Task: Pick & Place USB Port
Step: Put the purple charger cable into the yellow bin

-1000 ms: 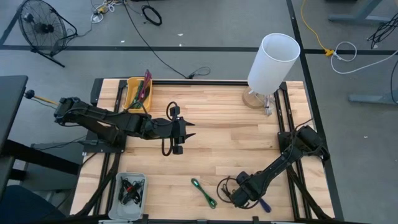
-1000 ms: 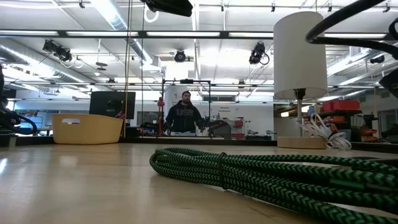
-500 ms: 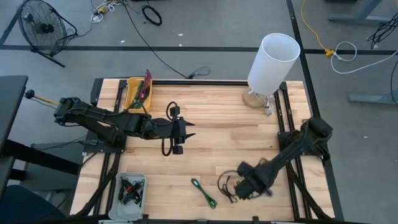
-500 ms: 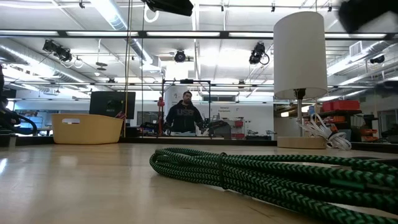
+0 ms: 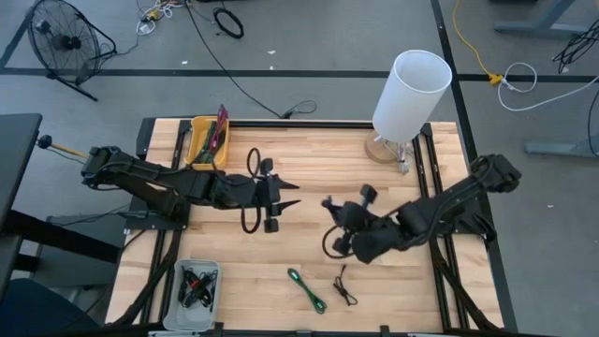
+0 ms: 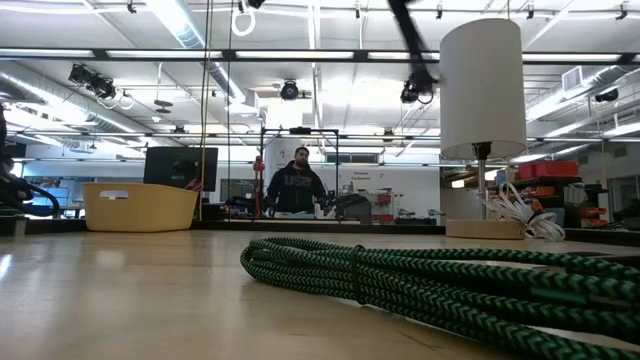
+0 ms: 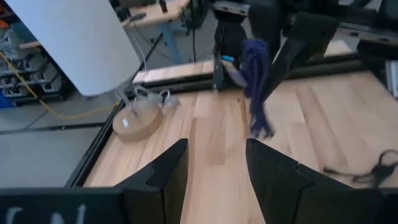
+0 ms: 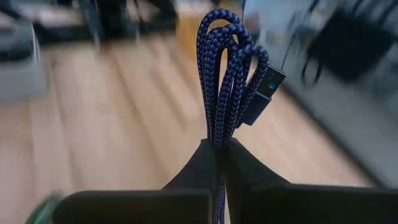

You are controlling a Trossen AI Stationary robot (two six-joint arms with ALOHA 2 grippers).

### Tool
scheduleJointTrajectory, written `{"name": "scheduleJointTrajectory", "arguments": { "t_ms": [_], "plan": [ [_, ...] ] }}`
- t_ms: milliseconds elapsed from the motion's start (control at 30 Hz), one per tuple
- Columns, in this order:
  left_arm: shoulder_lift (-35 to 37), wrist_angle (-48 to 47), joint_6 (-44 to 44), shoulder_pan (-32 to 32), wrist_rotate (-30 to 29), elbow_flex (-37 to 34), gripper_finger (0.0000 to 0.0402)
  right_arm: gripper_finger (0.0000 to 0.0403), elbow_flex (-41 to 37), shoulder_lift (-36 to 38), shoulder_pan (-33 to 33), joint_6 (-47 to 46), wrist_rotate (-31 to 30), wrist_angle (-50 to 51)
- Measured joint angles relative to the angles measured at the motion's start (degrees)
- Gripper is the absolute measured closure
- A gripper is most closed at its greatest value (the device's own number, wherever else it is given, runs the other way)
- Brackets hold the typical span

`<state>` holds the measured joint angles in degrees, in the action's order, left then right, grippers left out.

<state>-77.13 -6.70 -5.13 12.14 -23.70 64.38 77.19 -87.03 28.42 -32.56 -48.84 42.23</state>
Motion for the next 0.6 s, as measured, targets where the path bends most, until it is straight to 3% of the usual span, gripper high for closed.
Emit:
{"name": "scheduleJointTrajectory", "arguments": {
  "t_ms": [267, 467, 600],
  "plan": [
    [0.0, 3.8, 0.2, 0.0, 0.0, 0.0, 0.0234, 0.0397, 0.0, 0.0, -4.6, 29.0, 1.3, -24.0],
    [0.0, 3.9, 1.5, 0.0, 0.0, 0.0, 0.0234, 0.0397, 0.0, 0.0, -6.4, 40.3, 2.7, -35.0],
    [0.0, 4.0, 1.5, 0.0, 0.0, 0.0, 0.0234, 0.0397, 0.0, 0.0, -8.0, 44.8, 9.9, -41.5]
  ]
}}
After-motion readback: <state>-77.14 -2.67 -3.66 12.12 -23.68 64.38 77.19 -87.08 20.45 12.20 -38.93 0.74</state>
